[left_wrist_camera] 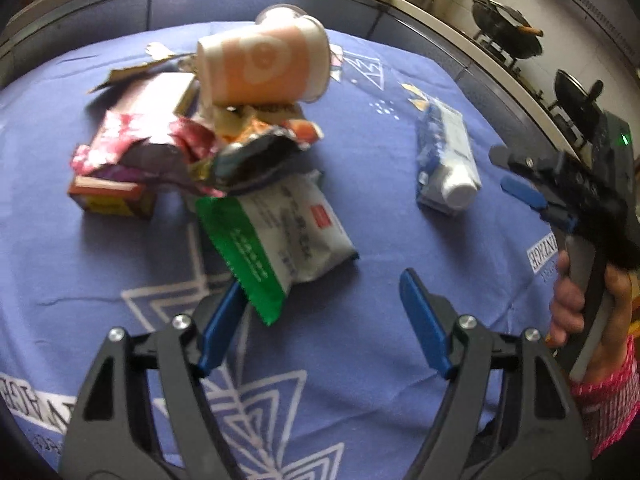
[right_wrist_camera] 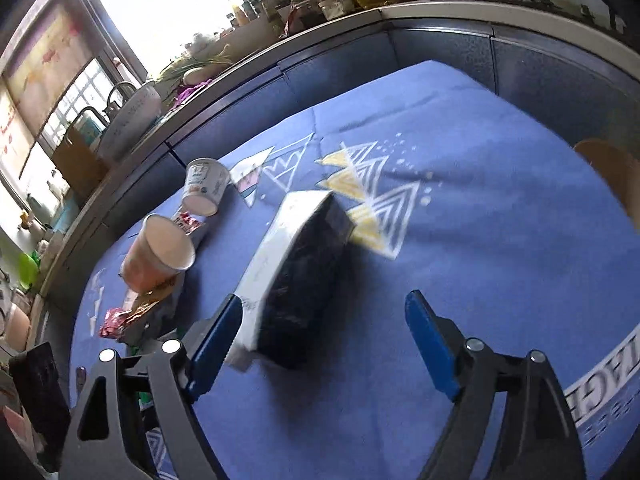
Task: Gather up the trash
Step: 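Grasp the white milk carton with the right gripper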
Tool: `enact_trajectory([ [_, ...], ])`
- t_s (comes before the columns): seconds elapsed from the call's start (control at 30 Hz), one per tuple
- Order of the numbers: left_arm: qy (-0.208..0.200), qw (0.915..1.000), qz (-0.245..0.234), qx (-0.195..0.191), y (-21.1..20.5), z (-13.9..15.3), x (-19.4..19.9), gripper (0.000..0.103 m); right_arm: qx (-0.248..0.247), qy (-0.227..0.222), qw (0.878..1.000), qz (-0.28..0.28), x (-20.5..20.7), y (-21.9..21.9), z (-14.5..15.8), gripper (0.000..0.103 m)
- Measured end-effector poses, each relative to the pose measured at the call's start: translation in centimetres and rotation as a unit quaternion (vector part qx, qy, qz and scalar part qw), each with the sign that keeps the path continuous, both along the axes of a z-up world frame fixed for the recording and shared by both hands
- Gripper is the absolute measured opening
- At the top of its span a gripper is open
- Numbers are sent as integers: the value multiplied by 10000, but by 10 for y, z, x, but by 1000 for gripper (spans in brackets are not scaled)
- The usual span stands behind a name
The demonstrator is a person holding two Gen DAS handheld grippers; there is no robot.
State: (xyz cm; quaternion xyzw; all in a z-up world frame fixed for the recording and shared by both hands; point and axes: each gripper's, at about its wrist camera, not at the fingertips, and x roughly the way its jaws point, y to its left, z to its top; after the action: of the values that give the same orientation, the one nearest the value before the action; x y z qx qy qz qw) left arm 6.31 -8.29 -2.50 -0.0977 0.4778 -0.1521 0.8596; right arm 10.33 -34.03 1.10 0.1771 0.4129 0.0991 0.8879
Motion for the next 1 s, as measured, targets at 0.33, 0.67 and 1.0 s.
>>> enact_trajectory([
  [0.33,-249,9959,639,594,7,12,-10,74,-218,-315,9993,55,-24,37,-5,81],
  [0.67,-219,9936,838,718,17,9,-15,74,-357,-347,9987,-56,-34,49,-7,81],
  [1.0,-146,9947,821,606,18,6,-7,74,-521,-305,9981,-113,-27,57,-11,81],
])
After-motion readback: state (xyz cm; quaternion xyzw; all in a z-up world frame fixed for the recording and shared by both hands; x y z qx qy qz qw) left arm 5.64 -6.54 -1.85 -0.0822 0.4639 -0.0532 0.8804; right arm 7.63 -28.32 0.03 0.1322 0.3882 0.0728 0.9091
